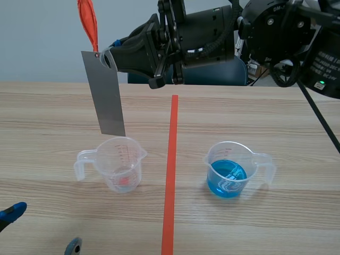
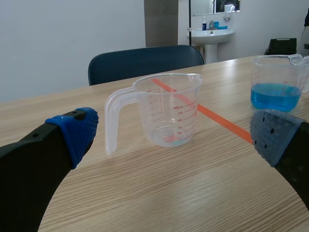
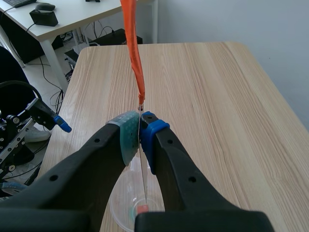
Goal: Do the redox reaction experiment. lift the metal plate out of the left beaker
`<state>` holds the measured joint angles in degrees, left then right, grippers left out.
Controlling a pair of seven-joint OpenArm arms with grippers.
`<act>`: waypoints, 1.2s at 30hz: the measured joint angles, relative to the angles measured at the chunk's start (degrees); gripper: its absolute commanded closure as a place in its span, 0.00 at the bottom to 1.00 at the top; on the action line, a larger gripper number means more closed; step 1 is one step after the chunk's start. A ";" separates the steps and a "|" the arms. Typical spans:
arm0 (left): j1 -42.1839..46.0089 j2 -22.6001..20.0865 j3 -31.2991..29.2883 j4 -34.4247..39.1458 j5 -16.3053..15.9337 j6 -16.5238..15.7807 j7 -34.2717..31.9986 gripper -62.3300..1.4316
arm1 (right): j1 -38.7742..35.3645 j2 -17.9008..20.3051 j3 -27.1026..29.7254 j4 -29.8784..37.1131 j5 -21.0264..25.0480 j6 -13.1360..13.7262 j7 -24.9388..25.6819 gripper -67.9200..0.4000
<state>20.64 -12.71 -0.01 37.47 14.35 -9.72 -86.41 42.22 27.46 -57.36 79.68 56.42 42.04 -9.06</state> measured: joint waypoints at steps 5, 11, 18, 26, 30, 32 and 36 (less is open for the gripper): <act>0.00 0.00 0.00 0.00 0.00 0.00 0.00 0.00 | 0.00 0.00 0.00 0.00 0.00 0.00 0.00 0.99; 0.00 0.00 0.00 0.00 0.00 0.00 0.00 0.00 | 0.00 0.00 0.00 0.00 0.00 0.00 0.00 0.99; 0.00 0.00 0.00 0.00 0.00 0.00 0.00 0.00 | 0.00 0.00 0.00 0.00 0.00 0.00 0.00 0.99; 0.00 0.00 0.00 0.00 0.00 0.00 0.00 0.00 | 0.00 0.00 0.00 0.00 0.11 0.00 0.00 0.99; 0.00 0.00 0.00 0.00 0.00 0.00 0.00 0.00 | 0.00 0.00 0.00 0.00 1.29 0.00 -0.02 0.99; 0.00 0.00 0.00 0.00 0.00 0.00 0.00 0.00 | 0.00 0.00 0.00 0.00 1.31 0.00 -0.07 0.99; 0.00 0.00 0.00 0.00 0.00 0.00 0.00 0.00 | 0.00 0.00 0.00 0.00 1.31 0.00 -0.07 0.99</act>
<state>20.64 -12.71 -0.01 37.47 14.35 -9.72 -86.41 42.22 27.46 -57.36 79.68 57.74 42.04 -9.13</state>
